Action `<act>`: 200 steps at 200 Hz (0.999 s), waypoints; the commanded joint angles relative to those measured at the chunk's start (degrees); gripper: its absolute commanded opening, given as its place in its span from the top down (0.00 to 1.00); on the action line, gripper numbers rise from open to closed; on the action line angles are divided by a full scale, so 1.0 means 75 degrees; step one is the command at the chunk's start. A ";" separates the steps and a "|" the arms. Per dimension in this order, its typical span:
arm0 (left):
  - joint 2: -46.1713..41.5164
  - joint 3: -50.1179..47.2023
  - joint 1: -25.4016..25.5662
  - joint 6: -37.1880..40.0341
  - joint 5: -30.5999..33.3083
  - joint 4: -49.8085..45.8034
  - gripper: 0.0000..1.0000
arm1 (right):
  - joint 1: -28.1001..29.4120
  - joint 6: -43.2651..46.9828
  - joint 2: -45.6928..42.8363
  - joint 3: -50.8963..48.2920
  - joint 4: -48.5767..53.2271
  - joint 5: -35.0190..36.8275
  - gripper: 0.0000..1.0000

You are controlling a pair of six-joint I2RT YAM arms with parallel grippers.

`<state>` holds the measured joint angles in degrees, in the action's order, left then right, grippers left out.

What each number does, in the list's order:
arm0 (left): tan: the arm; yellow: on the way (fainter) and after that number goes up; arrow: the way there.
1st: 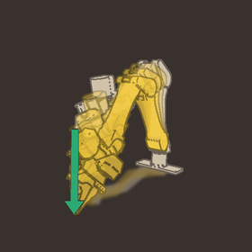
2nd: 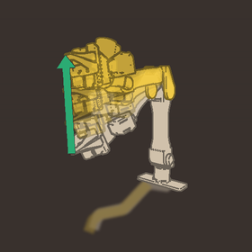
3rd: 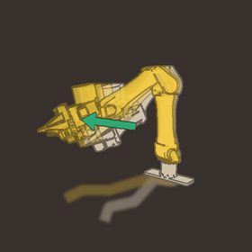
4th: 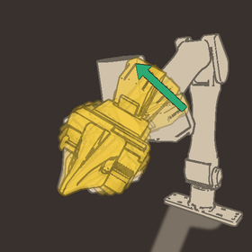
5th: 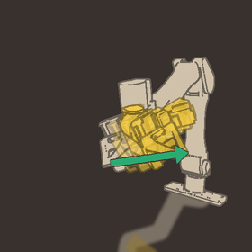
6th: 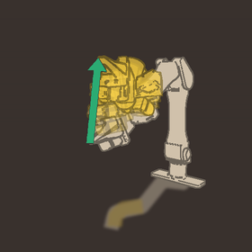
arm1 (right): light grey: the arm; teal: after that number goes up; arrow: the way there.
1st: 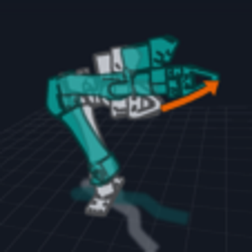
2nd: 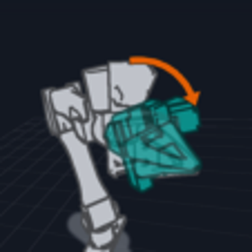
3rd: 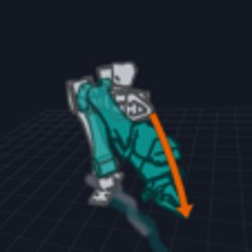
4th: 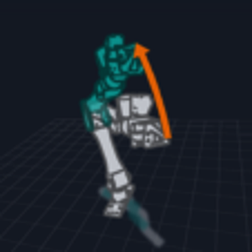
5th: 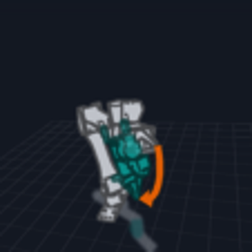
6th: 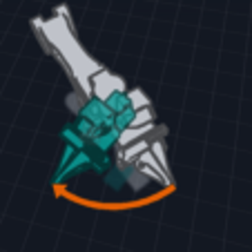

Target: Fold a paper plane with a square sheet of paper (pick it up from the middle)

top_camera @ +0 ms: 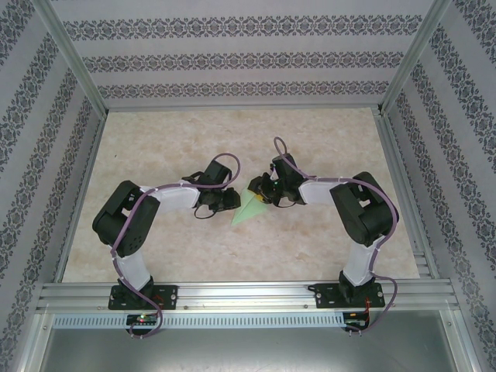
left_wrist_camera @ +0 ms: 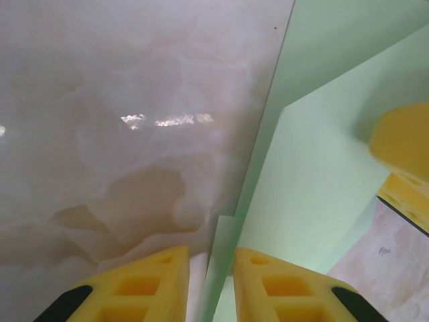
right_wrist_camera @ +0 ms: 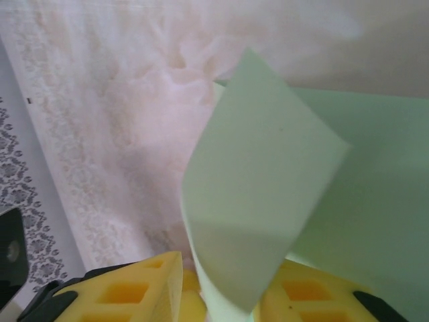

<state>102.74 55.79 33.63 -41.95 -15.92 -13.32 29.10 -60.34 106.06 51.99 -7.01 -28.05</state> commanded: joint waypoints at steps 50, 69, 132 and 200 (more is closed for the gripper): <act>-0.0306 -0.0064 -0.0353 -0.0111 -0.0295 0.0015 0.71 | 0.0256 -0.0369 0.0097 -0.0555 -0.1347 -0.0019 0.77; -0.0486 -0.0185 -0.0497 -0.0169 -0.0441 0.0087 0.68 | 0.0256 -0.0404 0.0008 -0.0648 -0.1515 0.0002 0.86; -0.1646 -0.0611 -0.1538 -0.0291 -0.2018 0.0495 0.18 | -0.0121 0.0281 -0.1091 -0.0851 -0.2533 -0.0927 0.93; -0.2101 -0.1275 -0.1853 -0.1806 -0.4148 0.3539 0.00 | -0.0827 -0.0601 -0.1544 -0.0469 -0.3993 -0.2532 0.91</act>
<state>86.89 48.38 20.36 -48.88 -38.94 -0.30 23.70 -61.91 95.77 46.11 -30.39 -41.36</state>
